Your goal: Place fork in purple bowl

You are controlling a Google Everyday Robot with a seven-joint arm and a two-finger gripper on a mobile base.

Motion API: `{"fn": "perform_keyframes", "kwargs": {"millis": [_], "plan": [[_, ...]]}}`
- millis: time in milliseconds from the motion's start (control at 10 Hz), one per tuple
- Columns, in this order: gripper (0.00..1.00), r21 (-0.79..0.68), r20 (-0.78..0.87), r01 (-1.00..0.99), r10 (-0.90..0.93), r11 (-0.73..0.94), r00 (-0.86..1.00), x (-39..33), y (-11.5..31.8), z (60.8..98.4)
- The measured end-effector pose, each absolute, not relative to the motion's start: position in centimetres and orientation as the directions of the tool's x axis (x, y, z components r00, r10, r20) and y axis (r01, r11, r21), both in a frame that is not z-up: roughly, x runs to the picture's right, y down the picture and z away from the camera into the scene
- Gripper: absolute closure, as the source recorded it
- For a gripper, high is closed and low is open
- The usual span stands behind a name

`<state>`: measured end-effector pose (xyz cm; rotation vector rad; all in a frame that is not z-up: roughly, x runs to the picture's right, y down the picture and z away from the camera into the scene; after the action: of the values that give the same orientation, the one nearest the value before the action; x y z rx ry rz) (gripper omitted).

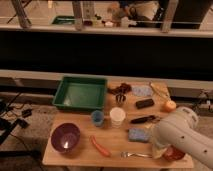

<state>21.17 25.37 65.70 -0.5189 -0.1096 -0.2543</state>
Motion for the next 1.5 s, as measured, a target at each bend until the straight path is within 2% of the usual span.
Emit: {"fn": "perform_keyframes", "kwargs": {"millis": [500,1500], "plan": [[0.20,-0.479,0.242,0.356,-0.270,0.802,0.932,16.6,30.8,65.6],[0.20,-0.500,0.336,0.307,-0.145,0.810,0.930,14.3,32.2,70.2]]}}
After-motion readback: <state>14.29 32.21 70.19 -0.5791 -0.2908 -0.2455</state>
